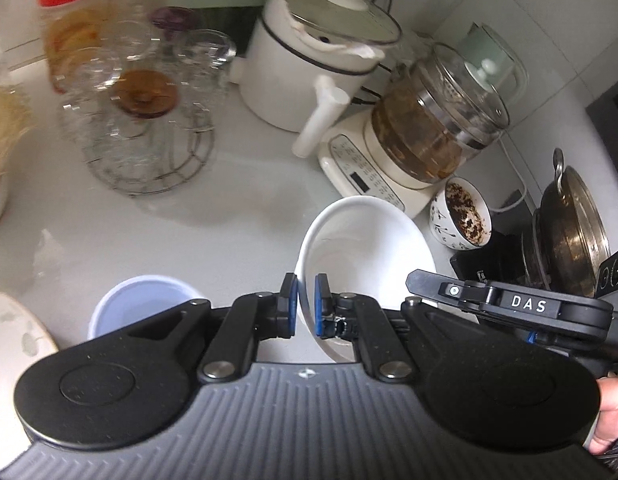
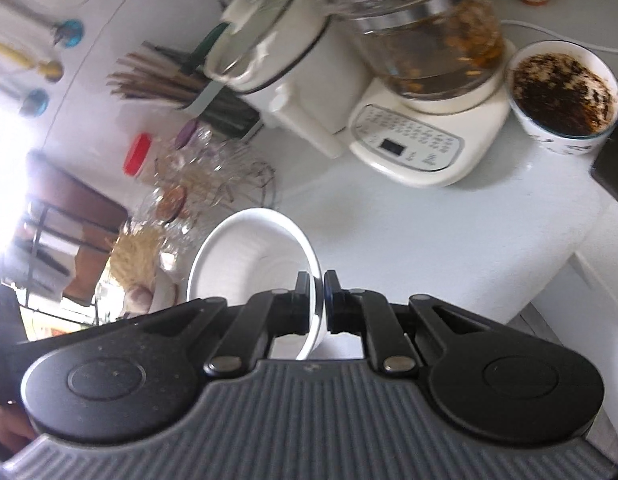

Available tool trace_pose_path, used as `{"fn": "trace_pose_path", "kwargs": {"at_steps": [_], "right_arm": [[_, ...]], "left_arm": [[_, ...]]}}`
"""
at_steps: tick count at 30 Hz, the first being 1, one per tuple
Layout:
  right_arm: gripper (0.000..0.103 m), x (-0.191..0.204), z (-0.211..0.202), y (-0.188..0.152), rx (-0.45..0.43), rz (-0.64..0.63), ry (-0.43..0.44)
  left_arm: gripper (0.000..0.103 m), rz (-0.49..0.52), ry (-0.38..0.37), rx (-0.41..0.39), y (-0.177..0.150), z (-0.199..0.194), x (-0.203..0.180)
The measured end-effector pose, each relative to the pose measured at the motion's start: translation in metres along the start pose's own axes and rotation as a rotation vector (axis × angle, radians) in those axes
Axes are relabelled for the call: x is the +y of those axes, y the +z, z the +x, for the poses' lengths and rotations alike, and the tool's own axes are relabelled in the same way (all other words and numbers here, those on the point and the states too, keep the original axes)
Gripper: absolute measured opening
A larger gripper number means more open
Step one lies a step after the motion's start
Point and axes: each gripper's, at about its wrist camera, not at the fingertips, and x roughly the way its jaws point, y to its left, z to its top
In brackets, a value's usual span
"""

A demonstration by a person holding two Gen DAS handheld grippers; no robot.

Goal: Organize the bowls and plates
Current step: 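Close both tools together on the white bowl's rim, then lift the white bowl and carry it toward the plate stack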

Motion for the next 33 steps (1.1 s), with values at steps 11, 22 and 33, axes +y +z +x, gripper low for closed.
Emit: {"fn": "trace_pose_path", "kwargs": {"at_steps": [11, 22, 33], "right_arm": [[0.010, 0.058, 0.021, -0.024, 0.044, -0.096, 0.048], [0.010, 0.091, 0.063, -0.050, 0.163, -0.201, 0.023], [0.011, 0.088, 0.096, -0.060, 0.243, -0.282, -0.032]], "left_arm": [[0.008, -0.106, 0.037, -0.091, -0.028, -0.054, 0.058], [0.008, -0.221, 0.090, -0.123, -0.061, -0.060, 0.112], [0.008, -0.320, 0.151, -0.101, -0.087, -0.024, 0.132]]}}
